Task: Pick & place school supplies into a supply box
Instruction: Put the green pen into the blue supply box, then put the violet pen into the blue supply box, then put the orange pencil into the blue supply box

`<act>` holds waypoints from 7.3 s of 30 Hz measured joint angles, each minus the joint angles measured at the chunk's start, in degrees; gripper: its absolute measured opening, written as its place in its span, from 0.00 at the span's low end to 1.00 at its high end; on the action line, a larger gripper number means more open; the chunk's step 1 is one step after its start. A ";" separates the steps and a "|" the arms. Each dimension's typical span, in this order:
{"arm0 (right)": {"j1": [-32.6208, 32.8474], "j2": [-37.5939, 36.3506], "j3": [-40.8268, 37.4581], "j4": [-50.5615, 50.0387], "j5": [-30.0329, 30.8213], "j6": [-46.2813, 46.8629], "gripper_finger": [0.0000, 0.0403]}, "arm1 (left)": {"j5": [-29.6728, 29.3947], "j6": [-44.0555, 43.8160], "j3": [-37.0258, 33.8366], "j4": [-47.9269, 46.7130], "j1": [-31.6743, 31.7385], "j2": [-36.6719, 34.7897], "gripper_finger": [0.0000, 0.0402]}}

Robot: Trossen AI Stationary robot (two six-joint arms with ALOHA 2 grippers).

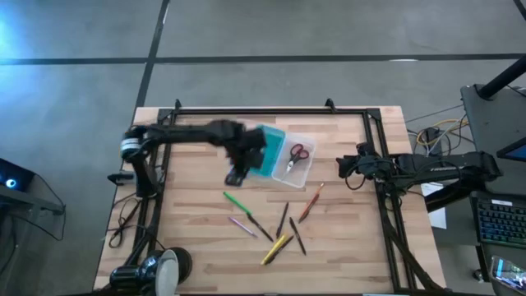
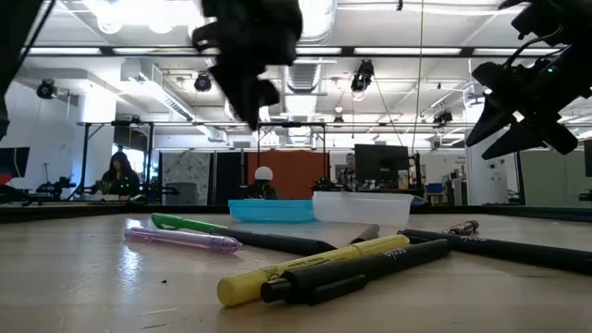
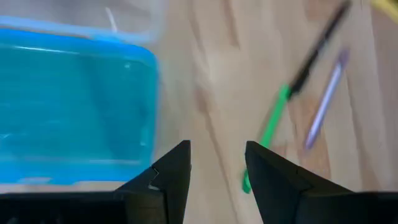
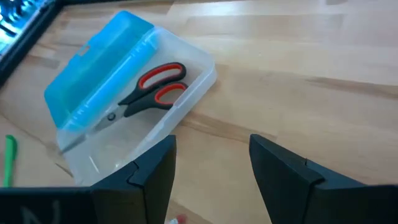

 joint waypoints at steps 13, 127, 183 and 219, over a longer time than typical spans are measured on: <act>-0.04 4.53 0.00 -0.06 -2.95 0.17 0.48 | -8.25 5.53 -29.20 27.29 -13.80 -5.91 0.34; -0.37 20.45 4.69 3.95 -18.16 -27.93 0.48 | 1.00 -14.09 -24.95 17.26 -12.53 -10.59 0.28; -10.98 28.39 13.77 -6.37 -5.92 -26.82 0.48 | -4.79 -78.92 -27.24 56.35 3.67 -9.35 0.03; -11.45 27.46 11.55 2.21 -25.99 -52.05 0.48 | -1.05 -50.08 3.61 21.62 5.20 13.87 0.26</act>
